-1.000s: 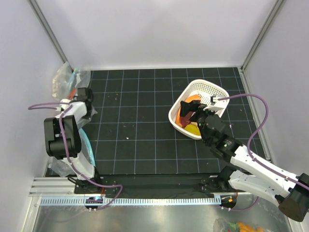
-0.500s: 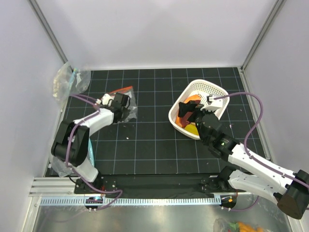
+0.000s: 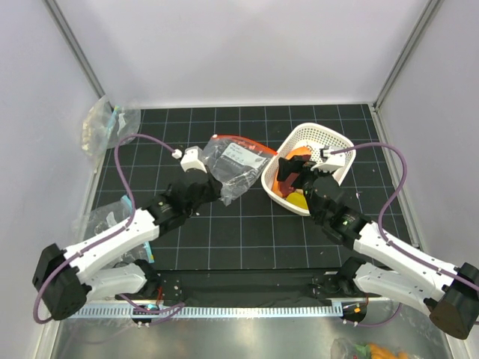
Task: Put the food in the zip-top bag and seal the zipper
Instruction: Pick up the zipper food storage bag at the center of the board.
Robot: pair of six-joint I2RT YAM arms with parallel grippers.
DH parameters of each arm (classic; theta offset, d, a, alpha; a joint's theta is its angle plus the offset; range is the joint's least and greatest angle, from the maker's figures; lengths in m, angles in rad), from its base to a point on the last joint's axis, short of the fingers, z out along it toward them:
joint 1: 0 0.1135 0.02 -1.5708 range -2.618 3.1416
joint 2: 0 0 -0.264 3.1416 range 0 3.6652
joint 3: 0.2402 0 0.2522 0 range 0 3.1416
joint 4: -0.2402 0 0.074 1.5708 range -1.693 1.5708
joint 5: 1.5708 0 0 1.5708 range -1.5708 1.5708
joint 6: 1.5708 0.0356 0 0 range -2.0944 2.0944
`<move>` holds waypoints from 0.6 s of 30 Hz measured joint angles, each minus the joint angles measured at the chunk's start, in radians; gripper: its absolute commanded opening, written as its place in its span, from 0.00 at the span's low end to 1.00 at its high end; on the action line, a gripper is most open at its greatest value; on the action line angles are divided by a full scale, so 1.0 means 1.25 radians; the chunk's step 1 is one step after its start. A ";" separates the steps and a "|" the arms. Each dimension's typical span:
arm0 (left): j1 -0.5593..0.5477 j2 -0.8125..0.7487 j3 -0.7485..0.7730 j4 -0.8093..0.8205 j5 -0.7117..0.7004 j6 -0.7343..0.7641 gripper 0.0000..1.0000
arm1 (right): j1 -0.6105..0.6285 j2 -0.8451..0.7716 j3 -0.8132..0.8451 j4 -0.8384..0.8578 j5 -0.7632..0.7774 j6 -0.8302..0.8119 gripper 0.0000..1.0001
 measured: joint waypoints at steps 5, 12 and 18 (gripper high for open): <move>0.004 -0.075 -0.009 0.016 0.009 0.077 0.01 | 0.000 0.000 0.000 0.000 -0.003 -0.008 1.00; 0.005 -0.060 0.001 0.041 0.101 0.170 0.04 | 0.000 0.000 0.000 0.001 -0.027 -0.017 0.99; 0.005 -0.055 0.002 0.037 0.125 0.196 0.00 | 0.000 0.000 0.000 0.000 -0.038 -0.019 1.00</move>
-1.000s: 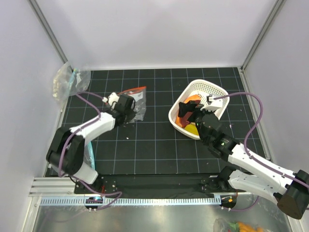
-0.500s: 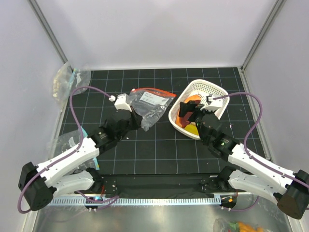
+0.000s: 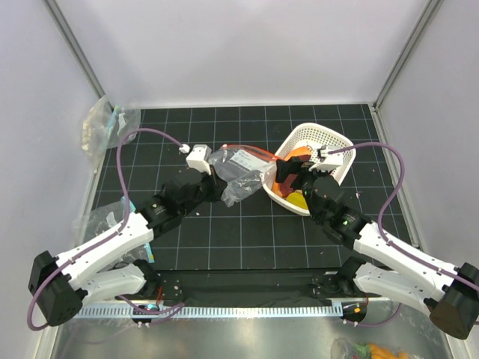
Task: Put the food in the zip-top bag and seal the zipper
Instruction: Pick up the zipper food storage bag at the center of the board.
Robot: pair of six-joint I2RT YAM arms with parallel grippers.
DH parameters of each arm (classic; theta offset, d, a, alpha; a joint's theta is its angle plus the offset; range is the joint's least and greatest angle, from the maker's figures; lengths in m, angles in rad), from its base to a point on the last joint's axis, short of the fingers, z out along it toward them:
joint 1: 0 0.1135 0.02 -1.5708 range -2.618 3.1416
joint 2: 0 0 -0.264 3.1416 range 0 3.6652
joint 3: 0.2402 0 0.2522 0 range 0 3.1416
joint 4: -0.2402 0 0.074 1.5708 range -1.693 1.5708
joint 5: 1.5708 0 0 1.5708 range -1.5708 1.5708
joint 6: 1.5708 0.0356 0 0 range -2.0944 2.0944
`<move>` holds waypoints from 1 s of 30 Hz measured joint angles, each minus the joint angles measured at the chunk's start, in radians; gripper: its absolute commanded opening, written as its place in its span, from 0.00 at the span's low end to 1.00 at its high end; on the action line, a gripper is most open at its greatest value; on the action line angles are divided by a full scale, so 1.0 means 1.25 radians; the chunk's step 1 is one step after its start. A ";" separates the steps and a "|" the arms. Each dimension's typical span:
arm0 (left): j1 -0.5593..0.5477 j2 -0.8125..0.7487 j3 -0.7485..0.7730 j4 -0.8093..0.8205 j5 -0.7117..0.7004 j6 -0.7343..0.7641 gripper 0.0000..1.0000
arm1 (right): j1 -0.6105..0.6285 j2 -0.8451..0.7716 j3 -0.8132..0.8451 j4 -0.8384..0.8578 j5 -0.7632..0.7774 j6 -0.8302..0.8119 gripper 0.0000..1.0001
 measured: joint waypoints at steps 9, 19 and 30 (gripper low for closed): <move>0.000 -0.092 -0.007 0.060 0.111 0.024 0.00 | 0.000 0.000 0.000 0.001 -0.020 -0.001 1.00; 0.000 -0.069 -0.027 0.091 0.192 0.030 0.00 | 0.000 0.000 0.000 0.000 -0.045 0.004 0.94; 0.000 -0.117 -0.063 0.115 0.193 0.037 0.01 | 0.000 0.011 0.000 0.000 -0.055 0.038 0.34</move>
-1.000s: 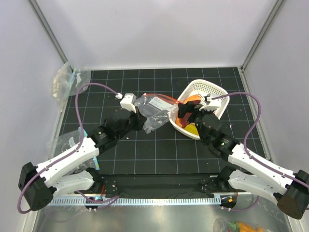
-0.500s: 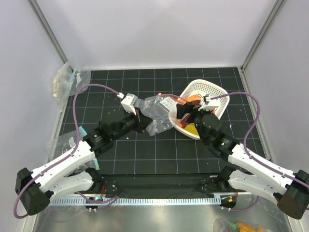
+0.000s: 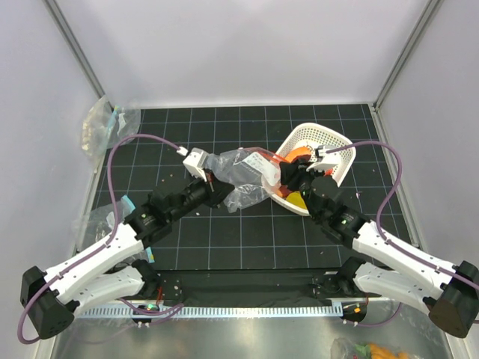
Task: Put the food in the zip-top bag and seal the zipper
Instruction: Pick up the zipper food storage bag at the center of the board, then open the zipper of the food storage bag.
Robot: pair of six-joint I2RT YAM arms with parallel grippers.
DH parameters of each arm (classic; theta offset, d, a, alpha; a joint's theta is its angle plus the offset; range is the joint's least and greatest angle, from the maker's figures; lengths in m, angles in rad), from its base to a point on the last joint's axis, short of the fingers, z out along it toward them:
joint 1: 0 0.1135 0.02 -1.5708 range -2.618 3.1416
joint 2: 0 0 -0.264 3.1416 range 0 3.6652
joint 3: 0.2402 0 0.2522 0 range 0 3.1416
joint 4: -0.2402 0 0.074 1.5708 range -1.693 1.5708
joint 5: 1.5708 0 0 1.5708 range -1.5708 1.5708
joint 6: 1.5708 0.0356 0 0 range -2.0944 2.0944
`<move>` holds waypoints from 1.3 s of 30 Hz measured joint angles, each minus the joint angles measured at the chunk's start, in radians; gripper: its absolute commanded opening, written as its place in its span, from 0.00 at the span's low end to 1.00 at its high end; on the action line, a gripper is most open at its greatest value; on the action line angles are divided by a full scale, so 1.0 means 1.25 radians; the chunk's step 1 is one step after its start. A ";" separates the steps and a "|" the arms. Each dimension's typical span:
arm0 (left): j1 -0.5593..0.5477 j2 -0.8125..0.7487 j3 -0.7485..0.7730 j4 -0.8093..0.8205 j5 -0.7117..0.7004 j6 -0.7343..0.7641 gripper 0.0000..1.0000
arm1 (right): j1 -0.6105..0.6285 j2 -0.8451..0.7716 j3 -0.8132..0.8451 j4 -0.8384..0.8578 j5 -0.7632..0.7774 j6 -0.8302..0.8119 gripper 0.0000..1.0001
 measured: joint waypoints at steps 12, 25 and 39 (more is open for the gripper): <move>-0.001 -0.026 -0.005 0.003 -0.095 -0.005 0.79 | -0.003 -0.015 -0.006 0.022 -0.096 -0.031 0.01; -0.001 -0.010 -0.005 -0.063 -0.202 -0.022 0.76 | 0.001 0.000 -0.015 0.121 -0.479 -0.145 0.01; 0.000 -0.112 -0.004 -0.088 -0.268 -0.010 0.62 | 0.006 0.087 -0.007 0.151 -0.703 -0.172 0.01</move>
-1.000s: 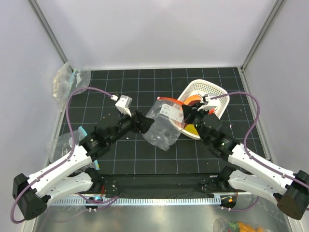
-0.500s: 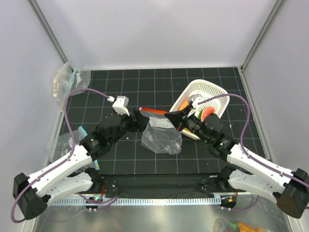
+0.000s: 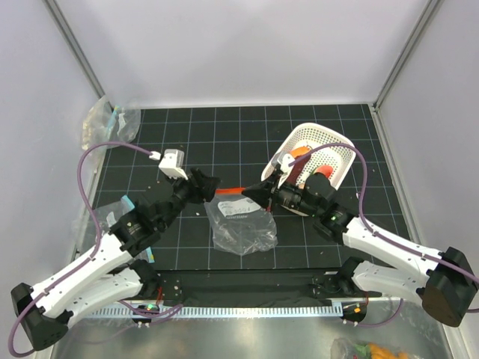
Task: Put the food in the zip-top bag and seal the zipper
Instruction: Open the zipper of the food storage bag.
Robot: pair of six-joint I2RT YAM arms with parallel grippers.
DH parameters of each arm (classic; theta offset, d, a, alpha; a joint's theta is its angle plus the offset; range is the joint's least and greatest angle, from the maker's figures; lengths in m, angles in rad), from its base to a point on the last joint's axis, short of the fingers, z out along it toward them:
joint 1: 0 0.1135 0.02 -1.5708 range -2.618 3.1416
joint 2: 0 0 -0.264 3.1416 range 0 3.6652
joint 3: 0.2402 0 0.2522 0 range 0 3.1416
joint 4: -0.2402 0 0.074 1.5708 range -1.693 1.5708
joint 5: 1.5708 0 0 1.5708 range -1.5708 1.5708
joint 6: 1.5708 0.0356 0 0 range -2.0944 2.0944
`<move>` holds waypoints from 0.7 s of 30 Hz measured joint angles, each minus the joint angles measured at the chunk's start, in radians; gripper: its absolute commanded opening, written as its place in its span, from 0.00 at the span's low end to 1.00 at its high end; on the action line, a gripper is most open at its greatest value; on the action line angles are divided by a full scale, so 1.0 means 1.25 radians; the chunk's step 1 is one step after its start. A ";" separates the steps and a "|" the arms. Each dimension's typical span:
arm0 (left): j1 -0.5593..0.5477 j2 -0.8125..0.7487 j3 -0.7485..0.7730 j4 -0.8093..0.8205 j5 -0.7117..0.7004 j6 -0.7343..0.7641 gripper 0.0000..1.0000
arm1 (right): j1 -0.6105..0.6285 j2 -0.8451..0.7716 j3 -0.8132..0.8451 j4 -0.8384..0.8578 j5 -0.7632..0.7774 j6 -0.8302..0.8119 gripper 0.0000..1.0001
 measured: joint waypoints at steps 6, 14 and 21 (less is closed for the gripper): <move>0.000 0.030 0.000 0.000 0.004 0.000 0.60 | 0.003 0.001 0.000 0.000 -0.002 -0.006 0.01; 0.000 0.155 0.032 -0.003 0.056 -0.006 0.57 | 0.004 -0.022 0.000 -0.007 0.056 -0.012 0.01; 0.000 0.222 0.057 -0.006 0.099 -0.010 0.44 | 0.005 -0.052 -0.004 -0.014 0.125 -0.012 0.05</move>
